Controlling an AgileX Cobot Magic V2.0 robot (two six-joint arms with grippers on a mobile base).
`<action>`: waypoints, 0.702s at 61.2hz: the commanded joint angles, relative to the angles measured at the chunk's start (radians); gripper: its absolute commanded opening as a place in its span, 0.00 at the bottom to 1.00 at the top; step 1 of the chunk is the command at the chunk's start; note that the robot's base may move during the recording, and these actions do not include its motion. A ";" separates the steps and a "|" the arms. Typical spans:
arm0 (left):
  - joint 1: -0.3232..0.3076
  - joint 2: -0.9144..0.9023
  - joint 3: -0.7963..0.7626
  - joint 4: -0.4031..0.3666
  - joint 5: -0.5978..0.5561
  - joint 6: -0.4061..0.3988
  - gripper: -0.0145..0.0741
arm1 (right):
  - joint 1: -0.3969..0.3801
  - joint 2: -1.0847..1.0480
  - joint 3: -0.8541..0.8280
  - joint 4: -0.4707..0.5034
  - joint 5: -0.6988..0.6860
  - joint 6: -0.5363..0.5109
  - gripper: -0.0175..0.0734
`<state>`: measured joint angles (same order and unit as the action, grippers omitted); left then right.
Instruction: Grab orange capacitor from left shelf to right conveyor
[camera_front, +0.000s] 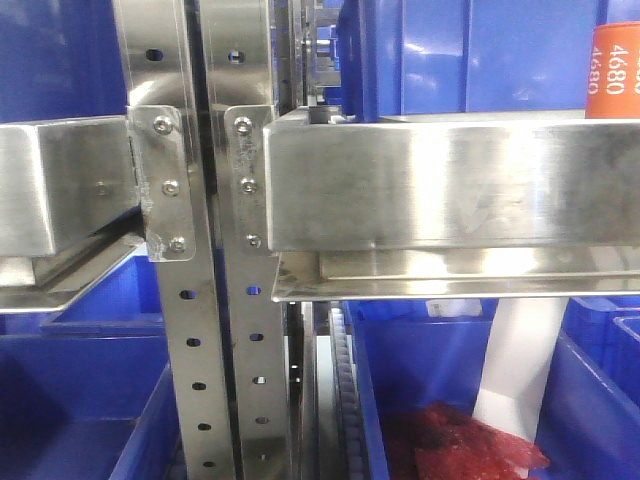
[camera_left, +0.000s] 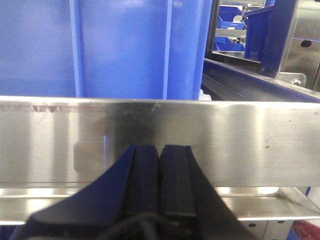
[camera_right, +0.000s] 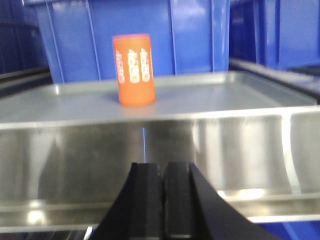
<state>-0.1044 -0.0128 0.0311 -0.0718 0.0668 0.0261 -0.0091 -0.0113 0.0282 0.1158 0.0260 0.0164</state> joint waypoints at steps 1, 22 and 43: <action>-0.006 -0.012 -0.003 -0.002 -0.091 -0.002 0.02 | 0.001 -0.013 -0.005 0.002 -0.150 -0.001 0.25; -0.006 -0.012 -0.003 -0.002 -0.091 -0.002 0.02 | 0.003 0.122 -0.385 -0.072 0.116 -0.002 0.26; -0.006 -0.012 -0.003 -0.002 -0.091 -0.002 0.02 | 0.004 0.554 -0.582 -0.100 0.055 -0.002 0.83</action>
<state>-0.1044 -0.0128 0.0311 -0.0718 0.0668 0.0261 -0.0070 0.4499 -0.5122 0.0303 0.1958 0.0164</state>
